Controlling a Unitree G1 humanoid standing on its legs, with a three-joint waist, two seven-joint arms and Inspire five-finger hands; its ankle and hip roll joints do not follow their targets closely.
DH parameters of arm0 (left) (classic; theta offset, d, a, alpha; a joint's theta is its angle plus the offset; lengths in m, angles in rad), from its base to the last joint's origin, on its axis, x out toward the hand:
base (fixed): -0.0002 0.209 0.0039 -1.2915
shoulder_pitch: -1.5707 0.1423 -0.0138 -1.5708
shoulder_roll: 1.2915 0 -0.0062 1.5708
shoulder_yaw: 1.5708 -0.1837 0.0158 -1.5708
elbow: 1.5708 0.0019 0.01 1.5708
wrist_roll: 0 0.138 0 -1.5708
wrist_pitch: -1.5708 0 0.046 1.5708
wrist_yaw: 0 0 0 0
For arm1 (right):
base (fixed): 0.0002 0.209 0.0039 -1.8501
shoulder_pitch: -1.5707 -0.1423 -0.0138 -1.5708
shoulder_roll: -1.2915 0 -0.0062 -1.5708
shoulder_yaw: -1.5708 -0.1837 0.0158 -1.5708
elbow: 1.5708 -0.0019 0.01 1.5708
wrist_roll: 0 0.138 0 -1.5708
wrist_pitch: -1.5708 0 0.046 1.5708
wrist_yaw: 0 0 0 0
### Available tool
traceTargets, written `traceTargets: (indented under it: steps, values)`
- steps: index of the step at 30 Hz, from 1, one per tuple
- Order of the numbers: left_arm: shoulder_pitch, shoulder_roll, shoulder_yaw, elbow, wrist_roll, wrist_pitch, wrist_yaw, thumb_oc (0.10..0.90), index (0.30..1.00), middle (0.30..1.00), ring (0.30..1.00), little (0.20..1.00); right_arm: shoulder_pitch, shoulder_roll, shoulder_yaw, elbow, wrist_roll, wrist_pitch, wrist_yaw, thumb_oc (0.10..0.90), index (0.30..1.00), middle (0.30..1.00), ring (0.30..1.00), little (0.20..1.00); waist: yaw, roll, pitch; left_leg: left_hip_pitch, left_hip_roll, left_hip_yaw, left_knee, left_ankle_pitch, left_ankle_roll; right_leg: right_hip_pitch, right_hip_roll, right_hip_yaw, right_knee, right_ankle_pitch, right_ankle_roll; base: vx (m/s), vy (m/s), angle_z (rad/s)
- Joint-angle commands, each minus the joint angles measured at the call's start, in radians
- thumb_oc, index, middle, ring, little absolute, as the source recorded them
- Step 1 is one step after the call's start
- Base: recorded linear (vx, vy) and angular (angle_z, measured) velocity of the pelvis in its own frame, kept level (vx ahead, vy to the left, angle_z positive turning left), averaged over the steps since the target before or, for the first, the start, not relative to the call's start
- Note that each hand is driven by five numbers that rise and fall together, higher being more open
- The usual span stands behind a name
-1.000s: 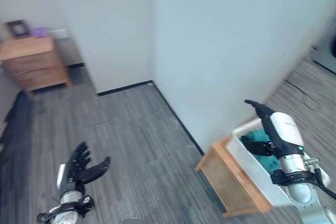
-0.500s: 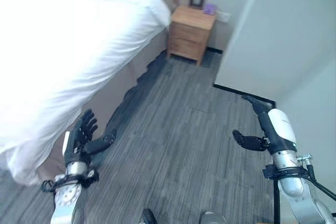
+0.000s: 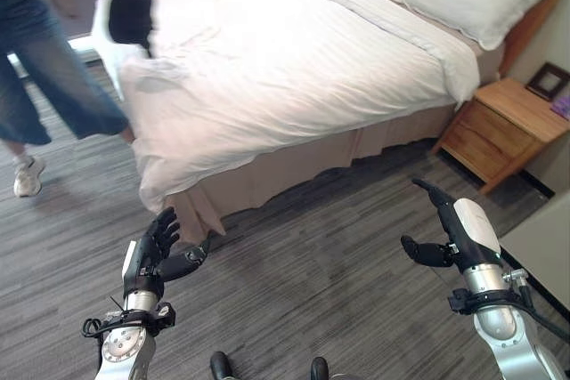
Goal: Pick up bed clothes into laundry basket.
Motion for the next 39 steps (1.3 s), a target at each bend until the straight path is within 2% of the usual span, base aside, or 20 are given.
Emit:
traceTargets:
  steps: [1, 2, 4, 6, 7, 8, 9, 10, 11, 14, 21, 24, 26, 30, 32, 34, 36, 37, 38, 39]
  values:
    - [-0.064, 0.062, 0.062, -0.154, -0.010, -0.101, -0.003, 0.800, 0.900, 0.900, 0.900, 0.900, -0.108, -0.045, -0.083, -0.065, 0.045, -0.062, -0.034, 0.800, 0.900, 0.900, 0.900, 0.900, -0.021, 0.001, -0.031, -0.037, 0.059, 0.023, 0.278, -0.154, 0.017, -0.003, -0.064, -0.034, 0.017, -0.170, 0.051, -0.19, 0.016, 0.43]
    - [-0.079, 0.076, 0.047, -0.162, 0.007, -0.098, -0.005, 0.800, 0.900, 0.900, 0.900, 0.900, -0.102, -0.051, -0.094, -0.056, 0.062, -0.058, -0.027, 0.800, 0.900, 0.900, 0.900, 0.900, -0.035, -0.009, -0.053, 0.021, 0.097, 0.080, 0.363, -0.171, 0.011, -0.018, -0.080, -0.097, 0.017, -0.154, 0.045, -0.19, 0.007, 0.50]
    - [-0.076, 0.079, 0.045, -0.174, 0.016, -0.100, -0.001, 0.800, 0.900, 0.900, 0.900, 0.900, -0.087, -0.047, -0.101, -0.051, 0.068, -0.057, -0.020, 0.800, 0.900, 0.900, 0.900, 0.900, -0.042, -0.005, -0.065, 0.049, 0.121, 0.098, 0.371, -0.169, 0.003, -0.020, -0.082, -0.127, 0.010, -0.156, 0.048, -0.12, 0.115, 0.47]
    - [-0.087, 0.086, 0.030, -0.179, 0.027, -0.082, -0.013, 0.800, 0.900, 0.900, 0.900, 0.900, -0.053, -0.061, -0.133, -0.056, 0.055, -0.035, 0.005, 0.800, 0.900, 0.900, 0.900, 0.900, -0.065, -0.001, -0.100, 0.104, 0.013, 0.065, 0.160, -0.210, 0.021, -0.055, -0.106, -0.185, 0.068, -0.131, 0.074, -0.05, 0.285, 0.19]
    - [-0.086, 0.084, 0.029, -0.180, 0.028, -0.081, -0.014, 0.800, 0.900, 0.900, 0.900, 0.900, -0.051, -0.062, -0.135, -0.058, 0.055, -0.034, 0.006, 0.800, 0.900, 0.900, 0.900, 0.900, -0.068, -0.002, -0.101, 0.112, 0.001, 0.066, 0.137, -0.202, 0.026, -0.057, -0.114, -0.188, 0.074, -0.132, 0.079, -0.03, 0.337, 0.51]
    - [-0.106, 0.092, 0.021, -0.172, 0.066, -0.074, -0.002, 0.800, 0.900, 0.900, 0.900, 0.900, -0.072, -0.059, -0.129, -0.044, 0.044, -0.022, 0.013, 0.800, 0.900, 0.900, 0.900, 0.900, -0.074, -0.003, -0.095, 0.143, -0.068, 0.036, 0.007, -0.204, 0.064, -0.126, -0.152, -0.202, 0.205, -0.114, 0.117, -0.02, 0.235, 0.72]
    - [-0.106, 0.092, 0.021, -0.172, 0.067, -0.074, -0.001, 0.800, 0.900, 0.900, 0.900, 0.900, -0.073, -0.059, -0.129, -0.043, 0.044, -0.022, 0.013, 0.800, 0.900, 0.900, 0.900, 0.900, -0.075, -0.005, -0.095, 0.145, -0.073, 0.036, 0.002, -0.202, 0.065, -0.129, -0.156, -0.200, 0.209, -0.116, 0.119, -0.06, 0.351, 0.68]
    - [-0.127, 0.103, 0.000, -0.173, 0.090, -0.072, 0.006, 0.800, 0.900, 0.900, 0.900, 0.900, -0.114, -0.054, -0.102, -0.014, 0.044, -0.008, 0.007, 0.800, 0.900, 0.900, 0.900, 0.900, -0.078, -0.008, -0.072, 0.159, -0.108, 0.003, -0.038, -0.202, 0.085, -0.190, -0.193, -0.144, 0.304, -0.043, 0.175, -0.07, 0.197, 0.42]
    - [-0.135, 0.108, -0.008, -0.168, 0.100, -0.071, 0.005, 0.800, 0.900, 0.900, 0.900, 0.900, -0.130, -0.051, -0.084, 0.006, 0.046, -0.001, 0.008, 0.800, 0.900, 0.900, 0.900, 0.900, -0.076, -0.006, -0.067, 0.164, -0.120, -0.008, -0.055, -0.201, 0.096, -0.210, -0.195, -0.106, 0.319, -0.046, 0.185, -0.07, 0.196, 0.35]
    - [-0.143, 0.128, -0.016, -0.154, 0.106, -0.066, -0.013, 0.800, 0.900, 0.900, 0.900, 0.900, -0.152, -0.057, -0.061, 0.044, 0.050, 0.007, 0.018, 0.800, 0.900, 0.900, 0.900, 0.900, -0.073, -0.004, -0.065, 0.173, -0.131, -0.035, -0.078, -0.202, 0.108, -0.226, -0.160, -0.034, 0.300, -0.084, 0.175, 0.03, 0.084, 0.49]
    - [-0.171, 0.176, -0.021, -0.123, 0.149, -0.054, -0.008, 0.800, 0.900, 0.900, 0.900, 0.900, -0.163, -0.083, -0.063, 0.103, 0.064, 0.023, 0.011, 0.800, 0.900, 0.900, 0.900, 0.900, -0.093, -0.012, -0.072, 0.186, -0.145, -0.093, -0.100, -0.211, 0.097, -0.231, -0.123, -0.011, 0.161, -0.079, 0.171, 0.16, -0.056, 0.61]
    - [-0.205, 0.194, -0.035, -0.103, 0.191, -0.050, 0.001, 0.800, 0.900, 0.900, 0.900, 0.900, -0.148, -0.084, -0.068, 0.110, 0.064, 0.027, 0.015, 0.800, 0.900, 0.900, 0.900, 0.900, -0.122, -0.020, -0.058, 0.193, -0.139, -0.104, -0.092, -0.212, 0.082, -0.289, -0.131, 0.029, 0.092, -0.030, 0.178, 0.19, -0.179, 0.51]
    - [-0.241, 0.203, -0.052, -0.073, 0.199, -0.049, 0.004, 0.800, 0.900, 0.900, 0.900, 0.900, -0.136, -0.075, -0.064, 0.103, 0.063, 0.028, 0.018, 0.800, 0.900, 0.900, 0.900, 0.900, -0.152, -0.005, -0.049, 0.233, -0.117, -0.127, -0.087, -0.243, 0.056, -0.344, -0.158, 0.058, 0.051, -0.016, 0.198, 0.34, -0.189, 0.46]
    - [-0.263, 0.202, -0.076, -0.044, 0.202, -0.054, 0.000, 0.800, 0.900, 0.900, 0.900, 0.900, -0.129, -0.092, -0.060, 0.096, 0.057, 0.027, 0.024, 0.800, 0.900, 0.900, 0.900, 0.900, -0.178, -0.001, -0.054, 0.277, -0.108, -0.130, -0.076, -0.277, 0.033, -0.335, -0.174, 0.059, 0.025, -0.008, 0.207, 0.34, -0.272, 0.33]
    - [-0.249, 0.192, -0.083, -0.051, 0.198, -0.054, -0.005, 0.800, 0.900, 0.900, 0.900, 0.900, -0.131, -0.103, -0.054, 0.096, 0.055, 0.024, 0.025, 0.800, 0.900, 0.900, 0.900, 0.900, -0.189, 0.005, -0.059, 0.298, -0.095, -0.130, -0.034, -0.300, 0.017, -0.322, -0.172, 0.067, 0.039, 0.002, 0.196, 0.30, -0.316, 0.34]
    - [-0.223, 0.174, -0.079, -0.041, 0.186, -0.052, -0.009, 0.800, 0.900, 0.900, 0.900, 0.900, -0.162, -0.126, -0.033, 0.095, 0.062, 0.025, 0.032, 0.800, 0.900, 0.900, 0.900, 0.900, -0.195, 0.030, -0.051, 0.277, -0.042, -0.133, 0.101, -0.235, -0.007, -0.329, -0.154, 0.062, 0.098, 0.001, 0.163, 0.36, -0.420, 0.15]
    - [-0.194, 0.149, -0.074, -0.041, 0.169, -0.046, -0.015, 0.800, 0.900, 0.900, 0.900, 0.900, -0.195, -0.138, -0.007, 0.096, 0.063, 0.027, 0.036, 0.800, 0.900, 0.900, 0.900, 0.900, -0.176, 0.054, -0.040, 0.209, 0.037, -0.158, 0.329, -0.110, -0.011, -0.287, -0.111, 0.058, 0.127, -0.052, 0.094, 0.47, -0.488, -0.06]
    - [-0.180, 0.140, -0.073, -0.045, 0.158, -0.043, -0.014, 0.800, 0.900, 0.900, 0.900, 0.900, -0.228, -0.158, 0.013, 0.098, 0.064, 0.034, 0.031, 0.800, 0.900, 0.900, 0.900, 0.900, -0.149, 0.046, -0.030, 0.143, 0.079, -0.194, 0.548, 0.009, -0.008, -0.217, -0.074, 0.065, 0.113, -0.091, 0.030, 0.44, -0.481, -0.25]
    - [-0.180, 0.140, -0.073, -0.045, 0.158, -0.042, -0.014, 0.800, 0.900, 0.900, 0.900, 0.900, -0.229, -0.159, 0.014, 0.098, 0.064, 0.034, 0.030, 0.800, 0.900, 0.900, 0.900, 0.900, -0.151, 0.049, -0.029, 0.137, 0.085, -0.200, 0.555, 0.007, -0.010, -0.216, -0.070, 0.062, 0.113, -0.092, 0.028, 0.64, -0.597, -0.37]
    - [-0.175, 0.134, -0.076, -0.046, 0.148, -0.044, -0.010, 0.800, 0.900, 0.900, 0.900, 0.900, -0.251, -0.168, 0.026, 0.096, 0.061, 0.041, 0.028, 0.800, 0.900, 0.900, 0.900, 0.900, -0.127, 0.034, -0.019, 0.082, 0.122, -0.174, 0.684, -0.009, -0.011, -0.136, -0.054, 0.076, 0.093, -0.148, 0.001, 0.31, -0.256, -0.38]
